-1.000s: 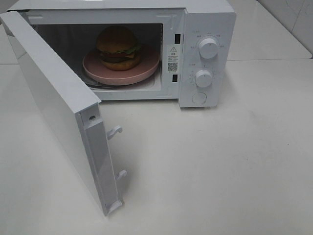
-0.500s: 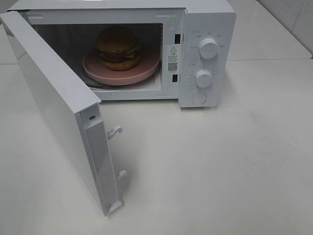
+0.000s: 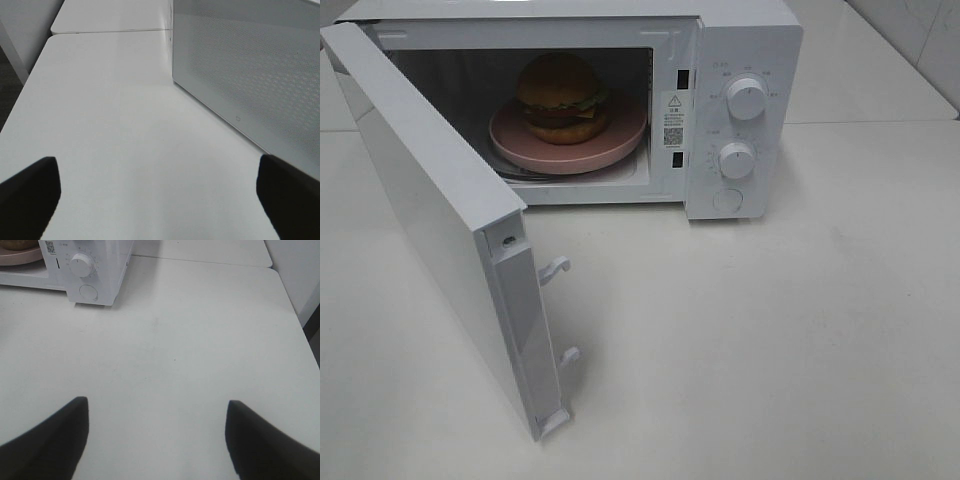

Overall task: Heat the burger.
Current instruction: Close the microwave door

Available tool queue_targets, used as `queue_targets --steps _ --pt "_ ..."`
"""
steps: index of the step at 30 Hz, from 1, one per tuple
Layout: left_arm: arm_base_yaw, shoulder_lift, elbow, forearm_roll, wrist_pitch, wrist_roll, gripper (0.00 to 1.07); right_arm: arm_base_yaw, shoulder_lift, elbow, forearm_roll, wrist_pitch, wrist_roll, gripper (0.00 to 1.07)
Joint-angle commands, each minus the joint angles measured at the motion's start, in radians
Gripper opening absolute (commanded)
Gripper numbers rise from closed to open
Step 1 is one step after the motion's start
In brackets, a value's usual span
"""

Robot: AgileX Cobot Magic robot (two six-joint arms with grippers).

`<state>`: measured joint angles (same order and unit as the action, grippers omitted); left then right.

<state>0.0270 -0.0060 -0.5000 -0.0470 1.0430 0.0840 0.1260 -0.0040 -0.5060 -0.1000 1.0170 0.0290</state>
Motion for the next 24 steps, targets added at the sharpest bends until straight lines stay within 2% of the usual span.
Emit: queue_targets --steps 1,24 --pt "0.001 -0.018 0.002 0.003 -0.003 -0.003 1.00 -0.008 -0.027 0.003 -0.001 -0.011 0.000 0.73" --pt "0.001 -0.018 -0.008 0.010 -0.009 -0.008 1.00 -0.008 -0.027 0.003 -0.001 -0.011 0.000 0.73"
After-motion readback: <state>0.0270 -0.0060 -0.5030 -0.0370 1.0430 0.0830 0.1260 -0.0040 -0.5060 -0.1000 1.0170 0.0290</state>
